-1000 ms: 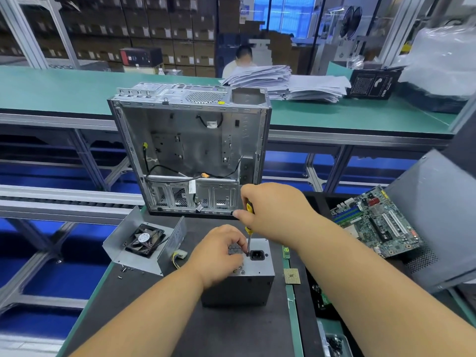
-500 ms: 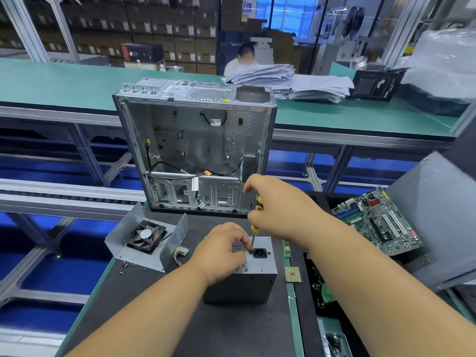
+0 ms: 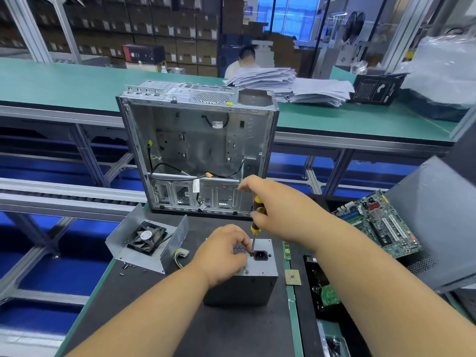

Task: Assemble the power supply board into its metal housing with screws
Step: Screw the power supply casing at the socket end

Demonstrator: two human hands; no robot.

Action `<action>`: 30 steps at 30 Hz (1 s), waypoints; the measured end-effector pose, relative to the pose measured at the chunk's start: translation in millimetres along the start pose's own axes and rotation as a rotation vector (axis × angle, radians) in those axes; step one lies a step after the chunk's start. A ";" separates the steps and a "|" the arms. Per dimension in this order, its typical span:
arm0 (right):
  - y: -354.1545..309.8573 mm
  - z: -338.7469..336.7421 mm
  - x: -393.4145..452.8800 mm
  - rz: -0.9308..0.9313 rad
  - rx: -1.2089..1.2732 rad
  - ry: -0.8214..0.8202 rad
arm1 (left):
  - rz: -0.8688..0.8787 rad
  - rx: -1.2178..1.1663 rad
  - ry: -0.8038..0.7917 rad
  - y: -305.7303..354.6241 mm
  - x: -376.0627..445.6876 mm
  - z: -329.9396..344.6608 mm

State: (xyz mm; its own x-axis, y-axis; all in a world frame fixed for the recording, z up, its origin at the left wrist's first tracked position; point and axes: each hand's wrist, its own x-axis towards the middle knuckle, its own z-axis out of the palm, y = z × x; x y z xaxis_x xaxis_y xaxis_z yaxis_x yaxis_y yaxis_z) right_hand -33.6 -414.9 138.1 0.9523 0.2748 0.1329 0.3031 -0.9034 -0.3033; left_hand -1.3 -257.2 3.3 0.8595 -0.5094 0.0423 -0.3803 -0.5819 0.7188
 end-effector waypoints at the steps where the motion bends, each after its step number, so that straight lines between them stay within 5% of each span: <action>1: -0.5 -0.8 0.8 -0.012 -0.048 0.019 | -0.004 0.004 0.000 0.3 0.0 -0.2; 6: -6.1 4.5 2.7 0.063 -0.375 0.041 | -0.010 -0.027 0.007 1.1 -1.3 1.0; 12: -3.2 2.7 -0.4 0.028 0.027 -0.048 | -0.005 -0.030 0.010 -1.0 -0.3 2.0; 22: -2.4 7.3 2.0 0.027 -0.344 0.047 | -0.006 -0.023 0.004 -2.6 1.0 2.7; 30: 0.6 0.9 0.3 -0.012 -0.008 -0.018 | -0.012 -0.033 0.008 -3.4 0.9 3.3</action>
State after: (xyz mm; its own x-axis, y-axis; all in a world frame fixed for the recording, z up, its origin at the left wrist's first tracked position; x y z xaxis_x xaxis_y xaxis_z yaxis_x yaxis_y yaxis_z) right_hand -33.1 -415.1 137.1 0.9490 0.2917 0.1197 0.3145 -0.9024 -0.2944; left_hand -0.3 -257.7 -1.4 0.8669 -0.4970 0.0393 -0.3584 -0.5664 0.7421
